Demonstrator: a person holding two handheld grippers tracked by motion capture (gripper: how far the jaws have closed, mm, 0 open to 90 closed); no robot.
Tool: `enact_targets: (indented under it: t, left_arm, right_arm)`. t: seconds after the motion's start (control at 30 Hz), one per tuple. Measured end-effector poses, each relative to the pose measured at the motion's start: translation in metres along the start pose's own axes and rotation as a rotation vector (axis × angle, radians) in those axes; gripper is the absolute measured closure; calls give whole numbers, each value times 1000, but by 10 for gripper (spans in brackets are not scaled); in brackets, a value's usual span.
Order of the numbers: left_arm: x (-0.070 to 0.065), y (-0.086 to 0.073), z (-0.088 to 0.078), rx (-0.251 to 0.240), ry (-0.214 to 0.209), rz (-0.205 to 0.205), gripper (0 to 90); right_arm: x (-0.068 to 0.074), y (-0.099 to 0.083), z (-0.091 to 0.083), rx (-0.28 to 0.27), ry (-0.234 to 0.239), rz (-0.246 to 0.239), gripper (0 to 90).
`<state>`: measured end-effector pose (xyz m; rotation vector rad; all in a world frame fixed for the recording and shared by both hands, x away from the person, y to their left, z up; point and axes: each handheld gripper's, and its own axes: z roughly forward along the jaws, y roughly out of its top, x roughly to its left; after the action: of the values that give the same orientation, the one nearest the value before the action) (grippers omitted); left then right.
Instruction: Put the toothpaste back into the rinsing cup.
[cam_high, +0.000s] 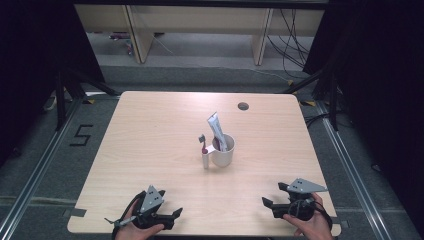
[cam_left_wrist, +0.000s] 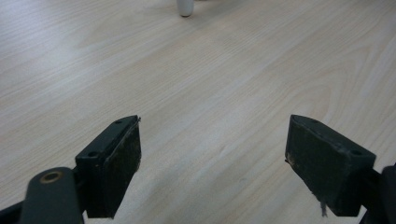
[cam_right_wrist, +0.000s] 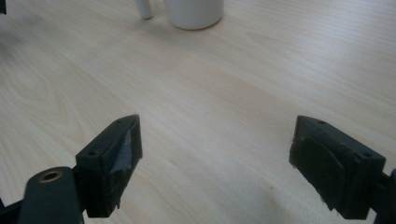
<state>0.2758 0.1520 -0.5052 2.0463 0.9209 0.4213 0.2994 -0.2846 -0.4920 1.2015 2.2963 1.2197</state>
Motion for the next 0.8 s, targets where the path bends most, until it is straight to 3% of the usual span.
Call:
enact_targets:
  t: [0.03,0.1,0.17,0.2,0.37,0.4,0.43,0.47,0.53,0.7,0.73,0.8]
  left_arm:
    - [0,0,0,0,1,-1,180]
    - [0,0,0,-3,2,-6,180]
    - [0,0,-1,2,2,-6,180]
    - [0,0,-1,4,3,-6,181]
    - [0,0,0,-2,2,1,180]
    - [0,0,0,-2,3,0,180]
    - [0,0,0,1,0,4,180]
    - [0,0,-1,8,2,5,180]
    - [-1,0,0,4,1,1,180]
    - [-1,0,0,6,3,3,181]
    - [-1,0,0,-1,3,-6,181]
    - [0,0,1,6,8,9,180]
  right_arm:
    - [-3,-1,-1,1,-7,-34,173]
    - [-1,-2,-1,9,-5,-7,174]
    - [-1,-4,-2,-1,-5,-13,174]
    - [-1,-4,-3,-2,-8,-40,175]
    - [2,-8,-6,2,-15,-27,177]
    - [5,-9,-6,18,-7,3,178]
    - [3,-10,-6,14,-15,-20,178]
    - [6,-11,-7,17,-7,5,178]
    - [6,-11,-8,19,-12,-18,179]
    - [9,-15,-9,37,0,-3,178]
    - [8,-15,-10,33,-12,-27,178]
    - [8,-16,-11,35,4,-20,178]
